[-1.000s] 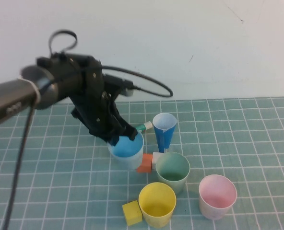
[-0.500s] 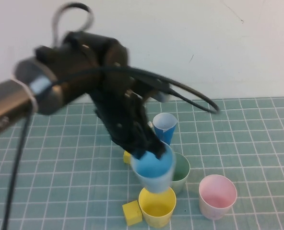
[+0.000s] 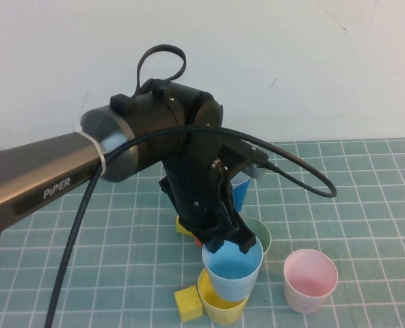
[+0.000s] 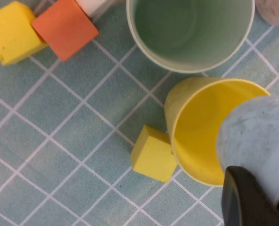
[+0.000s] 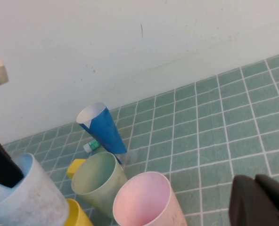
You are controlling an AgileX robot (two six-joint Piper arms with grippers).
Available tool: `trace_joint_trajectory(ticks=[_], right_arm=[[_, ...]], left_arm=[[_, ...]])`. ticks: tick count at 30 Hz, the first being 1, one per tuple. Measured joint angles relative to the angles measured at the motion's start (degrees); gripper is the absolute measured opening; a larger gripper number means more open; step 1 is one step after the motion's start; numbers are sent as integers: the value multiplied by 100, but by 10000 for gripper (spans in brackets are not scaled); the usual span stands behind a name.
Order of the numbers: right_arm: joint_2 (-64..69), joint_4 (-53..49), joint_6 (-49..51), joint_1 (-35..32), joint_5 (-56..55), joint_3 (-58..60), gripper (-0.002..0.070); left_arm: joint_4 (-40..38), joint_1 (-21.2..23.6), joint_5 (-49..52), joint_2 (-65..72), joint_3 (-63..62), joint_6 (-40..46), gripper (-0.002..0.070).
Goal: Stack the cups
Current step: Place the blue cup on the yellow cup
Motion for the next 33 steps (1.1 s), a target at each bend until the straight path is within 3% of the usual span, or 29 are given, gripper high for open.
trace_joint_trajectory(ticks=[21,24,28,30,33], right_arm=[[0,0,0,0,12,0,-2],[0,18,0,0,12,0,-2],[0,83,0,0,34,0,-2],[0,97,-93,0,193,-43,-2],[0,106,-442,0,604,-403,-2]], left_arm=[[310,0,-506,223,275,-346,15],[310,0,-513,260,275,-346,83],[480,0,-440,262,275,-346,274],[605,0,-309,262,275,-346,337],[700,0,-224,123,297,-346,351]])
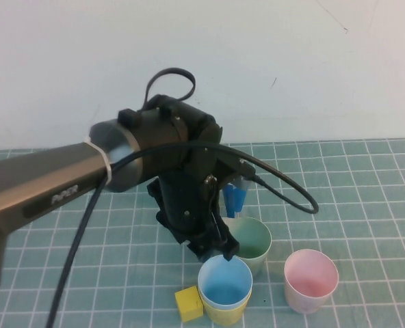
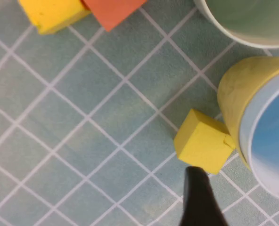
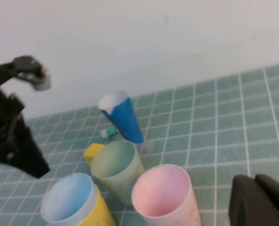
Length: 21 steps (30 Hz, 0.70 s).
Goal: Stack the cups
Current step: Place the blue cup on the yellow cup, then pick up the green cup
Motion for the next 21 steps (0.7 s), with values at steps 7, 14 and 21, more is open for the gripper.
trace_joint_trajectory(ticks=[7,14,21], right_arm=[[688,-284,-723,0,989,-1090,-2],[2605,-565,-2246,0,1791,-2420,-2],[4137,-593,-2950,0,2303,-3659,-2]], left_arm=[[47,0,-403,-1062,264,-16,69],[-143,0,-617,-2656,1270,-351,5],[-466,0,-991,-4312,2666,-558,1]])
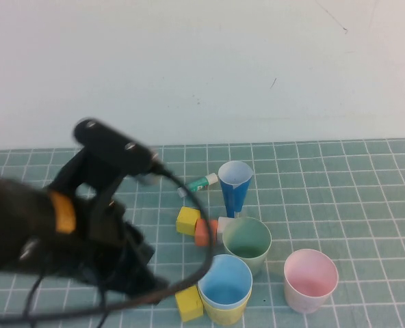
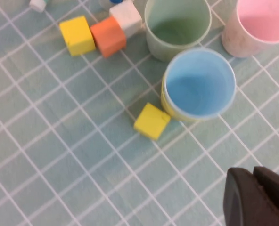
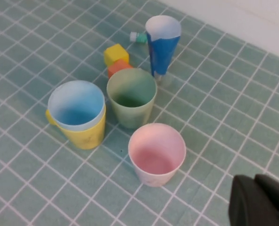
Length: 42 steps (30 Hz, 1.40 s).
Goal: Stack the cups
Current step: Pick up the green cup
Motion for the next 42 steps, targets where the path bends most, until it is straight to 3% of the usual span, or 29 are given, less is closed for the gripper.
trace_joint_trajectory(ticks=[5,9,22,32,36,42], right_arm=[[1004,163,-311,172,419,-674,-3],[1947,5,-387,676,824,-1290,-2],[5122,-2617,763,2464,1568,-4000,-3],[7006,-2645,1237,2601,1820,-5387,1],[7586,-2563,1344,2601,2018,-5863,95],[8206,-2308,1420,2601,1990,-6260,412]], left_arm=[[-8,0,-224,-848,865,-168,1],[16,0,-450,-1407,1567,-250,1],[598,0,-732,-1744,2095,-455,0],[753,0,-795,-1744,2095,-455,-1],[756,0,-804,-1744,2095,-445,-1],[765,0,-837,-1744,2166,-445,-1]])
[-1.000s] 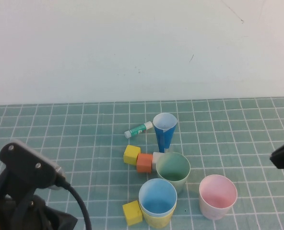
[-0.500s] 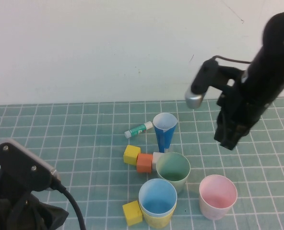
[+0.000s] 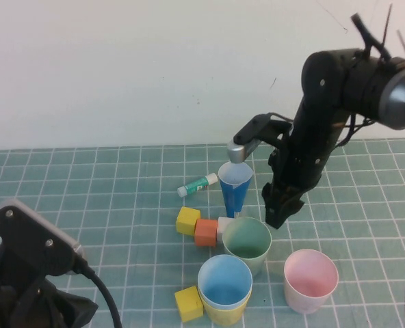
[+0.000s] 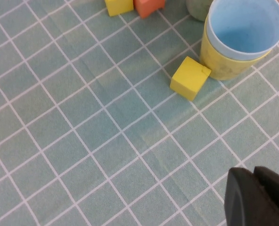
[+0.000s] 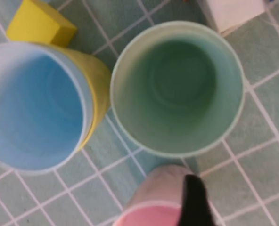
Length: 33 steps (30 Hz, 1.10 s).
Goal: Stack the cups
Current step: Pick up the green cup
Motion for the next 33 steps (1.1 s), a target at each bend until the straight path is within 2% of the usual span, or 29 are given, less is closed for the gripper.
trace_joint_trajectory(ticks=[4,8,11,15,21,29,33], right_arm=[[314,33,25,8,-170,-11,487],[501,77,108,8,-512,-11,494],[538,118,132,8,-812,-11,475],[672,163,142,8,-1112,-11,417],[1034,274,154,22,-1035,-12,286],[1022,377,154,36,-908,-122,45],[715,317,154,36,-653,-321,17]], left_arm=[[10,0,-11,0,101,0,-1],[20,0,16,0,136,0,-1],[43,0,16,0,136,-13,-1],[80,0,16,0,136,-13,-1],[80,0,16,0,136,-13,-1],[80,0,16,0,136,-22,-1],[80,0,16,0,136,-22,-1]])
